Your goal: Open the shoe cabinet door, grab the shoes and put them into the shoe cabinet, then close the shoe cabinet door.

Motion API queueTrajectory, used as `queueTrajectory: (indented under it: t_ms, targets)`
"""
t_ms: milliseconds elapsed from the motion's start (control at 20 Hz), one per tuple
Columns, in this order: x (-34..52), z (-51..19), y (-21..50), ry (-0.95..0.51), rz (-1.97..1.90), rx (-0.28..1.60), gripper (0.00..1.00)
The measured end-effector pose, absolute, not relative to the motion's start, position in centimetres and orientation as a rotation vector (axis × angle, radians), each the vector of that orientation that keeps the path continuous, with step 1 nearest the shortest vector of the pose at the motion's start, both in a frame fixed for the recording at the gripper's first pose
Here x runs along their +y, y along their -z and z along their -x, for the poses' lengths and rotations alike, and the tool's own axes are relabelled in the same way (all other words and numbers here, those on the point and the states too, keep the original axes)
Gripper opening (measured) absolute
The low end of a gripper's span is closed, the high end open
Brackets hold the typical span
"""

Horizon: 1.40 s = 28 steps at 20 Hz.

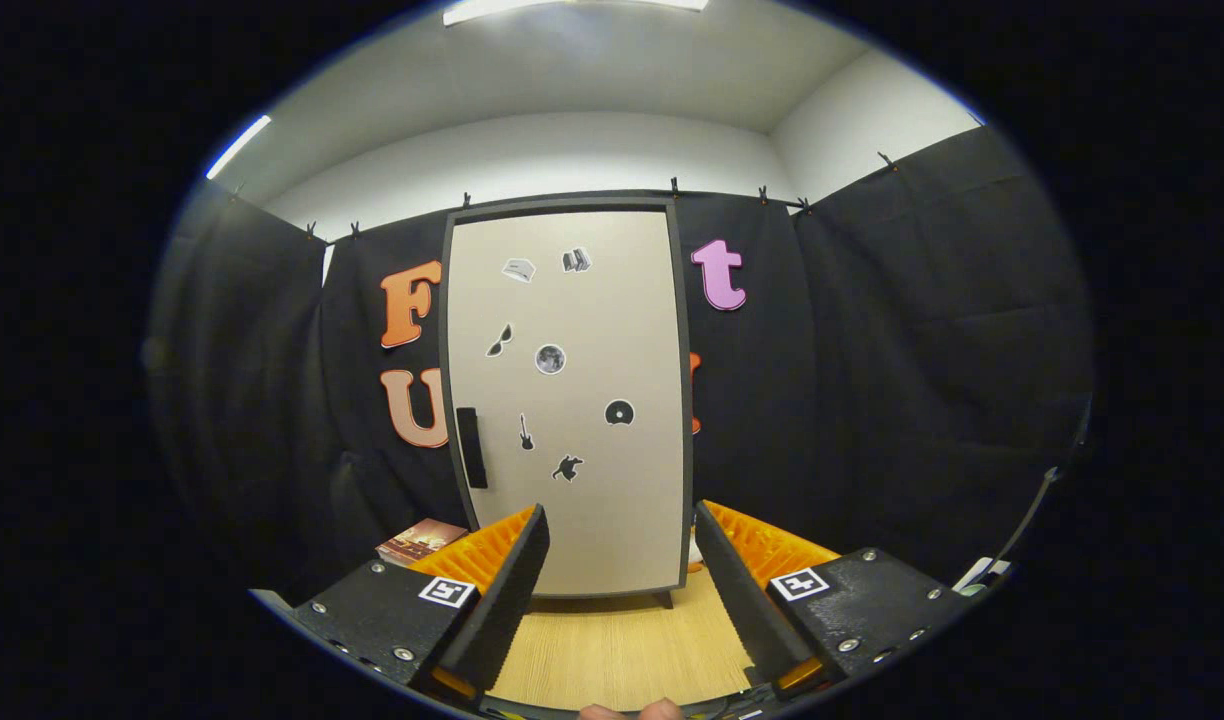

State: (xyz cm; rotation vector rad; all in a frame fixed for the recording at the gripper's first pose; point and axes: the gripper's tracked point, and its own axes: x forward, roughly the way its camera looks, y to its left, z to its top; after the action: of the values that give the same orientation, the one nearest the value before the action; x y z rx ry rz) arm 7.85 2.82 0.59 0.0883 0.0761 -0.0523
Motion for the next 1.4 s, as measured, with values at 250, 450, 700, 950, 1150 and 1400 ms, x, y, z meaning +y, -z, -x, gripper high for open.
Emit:
queueTrajectory:
  t_ms: [250,450,700,950,1150,1400]
  targets:
    - [3.3,-7.5,-1.0,0.067,-0.077,0.066,0.92]
    - [3.4,-7.3,-1.3,0.071,-0.092,0.069,0.92]
    - [3.7,-7.3,-2.1,0.070,-0.071,0.054,0.92]
    - [4.3,-7.3,-3.0,0.066,-0.031,0.029,0.93]
    - [4.6,-7.4,-3.0,0.061,-0.025,0.029,0.93]
    - [4.8,-7.8,-2.9,0.057,-0.019,0.029,0.93]
